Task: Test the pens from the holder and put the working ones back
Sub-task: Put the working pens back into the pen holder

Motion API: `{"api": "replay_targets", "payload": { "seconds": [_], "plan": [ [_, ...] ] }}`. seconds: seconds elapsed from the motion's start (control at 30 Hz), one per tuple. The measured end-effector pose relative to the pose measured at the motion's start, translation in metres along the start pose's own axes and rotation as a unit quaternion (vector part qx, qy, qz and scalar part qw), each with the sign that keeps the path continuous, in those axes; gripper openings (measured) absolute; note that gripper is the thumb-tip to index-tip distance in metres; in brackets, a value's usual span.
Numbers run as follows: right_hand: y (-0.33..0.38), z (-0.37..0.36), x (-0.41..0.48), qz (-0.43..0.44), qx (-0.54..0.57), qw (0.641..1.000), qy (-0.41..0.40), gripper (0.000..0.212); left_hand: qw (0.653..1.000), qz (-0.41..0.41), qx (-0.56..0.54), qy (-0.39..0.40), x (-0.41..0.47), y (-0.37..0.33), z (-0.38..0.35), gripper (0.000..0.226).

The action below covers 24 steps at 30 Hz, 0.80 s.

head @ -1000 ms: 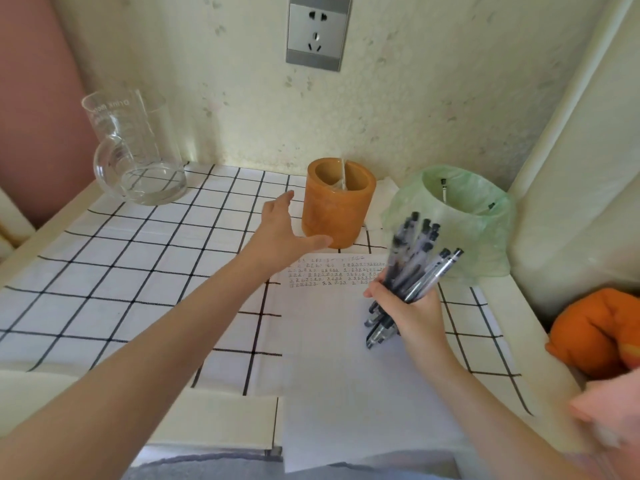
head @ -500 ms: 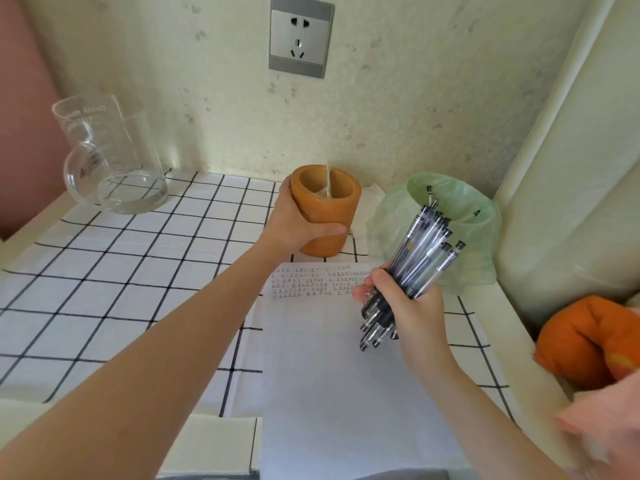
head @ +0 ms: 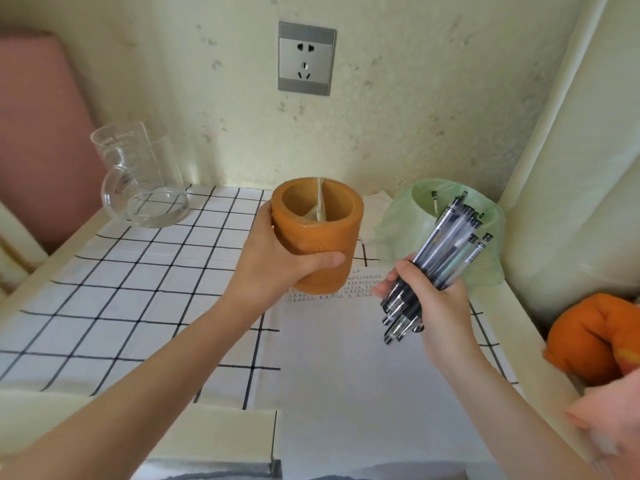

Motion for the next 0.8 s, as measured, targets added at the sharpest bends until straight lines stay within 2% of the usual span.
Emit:
{"api": "replay_targets", "payload": {
  "seconds": [0.2,0.33,0.57,0.67,0.73,0.8],
  "plan": [
    [0.004,-0.004,-0.014,-0.017,0.003,1.000,0.015,0.006,0.999,0.041,0.032,-0.001,-0.047,0.037,0.000,0.101],
    [0.008,-0.009,-0.019,-0.003,-0.014,0.999,0.046,0.010,0.999,0.046,0.019,0.004,-0.054,0.041,-0.006,0.106],
    [0.013,-0.008,-0.017,0.007,-0.031,0.999,0.039,0.011,0.999,0.036,0.022,0.013,-0.063,0.051,-0.018,0.113],
    [0.022,-0.014,-0.017,0.009,-0.029,0.997,0.064,0.015,0.998,0.031,0.024,0.044,-0.061,0.050,-0.019,0.115],
    [0.032,-0.019,-0.018,0.016,-0.041,0.995,0.094,0.017,0.997,0.031,0.016,0.067,-0.064,0.042,-0.017,0.108],
    [0.041,-0.022,-0.019,0.012,-0.052,0.992,0.118,0.016,0.997,0.046,0.007,0.059,-0.070,0.029,-0.009,0.106]
  ]
}}
Point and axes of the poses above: each hand's wrist, its own x-axis towards the middle knuckle, its own z-axis out of the back of the hand, y = z × x, the point moved 5 cm from there along x, towards the middle knuckle, and after that the axes turned 9 degrees about z, right-handed, at the moved point
